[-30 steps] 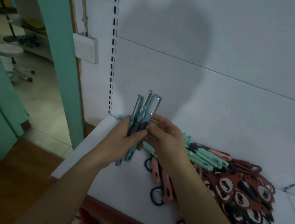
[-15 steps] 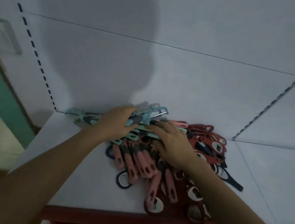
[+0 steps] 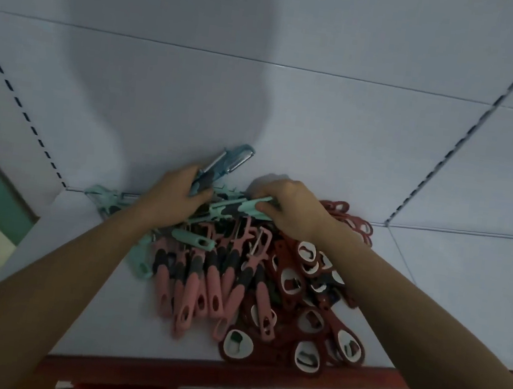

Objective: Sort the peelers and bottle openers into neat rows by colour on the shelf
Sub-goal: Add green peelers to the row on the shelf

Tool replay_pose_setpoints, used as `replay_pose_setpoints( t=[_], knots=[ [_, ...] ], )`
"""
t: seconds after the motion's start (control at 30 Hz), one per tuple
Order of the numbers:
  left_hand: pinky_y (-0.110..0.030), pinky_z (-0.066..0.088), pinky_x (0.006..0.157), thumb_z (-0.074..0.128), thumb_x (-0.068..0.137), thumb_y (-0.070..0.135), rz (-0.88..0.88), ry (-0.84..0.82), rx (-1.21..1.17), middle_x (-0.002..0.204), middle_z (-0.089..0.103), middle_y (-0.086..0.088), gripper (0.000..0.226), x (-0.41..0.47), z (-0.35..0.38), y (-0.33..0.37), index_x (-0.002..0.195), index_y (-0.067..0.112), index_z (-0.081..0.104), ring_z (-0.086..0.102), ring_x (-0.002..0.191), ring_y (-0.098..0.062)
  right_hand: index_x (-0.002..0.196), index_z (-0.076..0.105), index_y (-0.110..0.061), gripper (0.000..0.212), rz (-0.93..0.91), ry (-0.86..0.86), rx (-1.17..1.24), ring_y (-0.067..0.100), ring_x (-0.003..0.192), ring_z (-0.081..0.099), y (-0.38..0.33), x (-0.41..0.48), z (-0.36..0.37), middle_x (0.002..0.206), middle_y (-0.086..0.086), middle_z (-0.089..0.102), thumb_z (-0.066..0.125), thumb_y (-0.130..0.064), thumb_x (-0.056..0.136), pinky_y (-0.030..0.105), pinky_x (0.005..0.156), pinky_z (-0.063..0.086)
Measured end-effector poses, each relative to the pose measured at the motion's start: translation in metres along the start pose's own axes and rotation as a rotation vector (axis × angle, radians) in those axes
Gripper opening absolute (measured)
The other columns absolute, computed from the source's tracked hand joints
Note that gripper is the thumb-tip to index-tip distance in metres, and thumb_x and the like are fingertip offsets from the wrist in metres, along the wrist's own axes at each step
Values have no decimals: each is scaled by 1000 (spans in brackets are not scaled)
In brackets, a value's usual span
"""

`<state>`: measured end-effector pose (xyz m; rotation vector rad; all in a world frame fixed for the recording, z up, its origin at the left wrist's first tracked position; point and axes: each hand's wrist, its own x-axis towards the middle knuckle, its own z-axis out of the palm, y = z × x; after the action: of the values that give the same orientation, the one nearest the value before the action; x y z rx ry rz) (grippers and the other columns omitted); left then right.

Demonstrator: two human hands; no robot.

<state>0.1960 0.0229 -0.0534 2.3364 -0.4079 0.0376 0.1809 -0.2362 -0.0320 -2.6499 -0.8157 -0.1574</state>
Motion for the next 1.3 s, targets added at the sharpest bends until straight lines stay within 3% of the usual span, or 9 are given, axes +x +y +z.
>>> replay_pose_setpoints(
  t=[0.17,0.23,0.33,0.57,0.73,0.93,1.03,1.17,1.3],
  knots=[
    [-28,48,72,65,97,15,-25,217,-212,88,65,6,10,-19,-11,6,106,13,63,60,77,-8,107,55,-19,35,113,-144,-175,30,112,57,-26,10,20,118,6,60,69,-38,80,38,89,50],
    [-23,44,64,68,94,11,-41,266,-279,75,59,5,6,-27,-14,10,97,10,63,53,63,-4,119,52,-17,58,168,-223,-266,34,116,54,-31,23,32,123,10,58,71,-53,77,45,96,50],
    [-27,43,60,68,95,10,-82,267,-404,66,55,9,7,-43,-17,11,94,7,61,49,57,-7,136,45,-15,76,226,-246,-386,32,120,52,-38,42,38,132,10,54,75,-52,77,46,99,47],
    [-33,42,61,64,97,3,-121,287,-572,61,53,10,9,-80,-20,-3,91,9,60,48,56,-12,119,56,-15,49,237,-317,-212,27,107,62,-34,55,37,115,7,61,73,-29,75,39,90,56],
    [-33,41,56,60,99,2,-165,293,-696,60,49,1,6,-89,-24,-10,94,5,58,44,54,-20,98,55,-12,48,245,-380,-197,27,89,60,-25,64,-3,97,7,60,85,-37,70,38,77,55],
    [-34,53,58,57,101,8,-228,281,-997,68,56,-1,2,-81,-23,7,100,9,59,61,59,-21,101,61,3,30,330,-367,148,28,69,72,-32,64,-44,91,23,72,79,-8,80,33,58,55],
    [-35,56,65,56,102,8,-253,264,-1140,76,61,-4,7,-74,-20,17,105,10,62,63,66,-19,106,58,3,29,390,-301,345,28,65,69,-34,55,-52,88,28,69,72,0,81,35,61,58],
    [-27,46,54,55,101,7,-235,199,-1190,71,51,-1,9,-67,-16,33,100,12,62,47,57,-13,111,57,9,36,430,-223,505,26,63,63,-39,42,-54,82,20,69,76,1,82,34,60,55],
    [-23,38,45,66,96,11,-257,234,-1184,59,39,2,6,-59,-9,46,96,14,60,37,47,-11,103,60,-1,22,439,-113,703,23,63,62,-41,26,-53,67,-3,69,73,2,86,32,59,56]
  ],
)
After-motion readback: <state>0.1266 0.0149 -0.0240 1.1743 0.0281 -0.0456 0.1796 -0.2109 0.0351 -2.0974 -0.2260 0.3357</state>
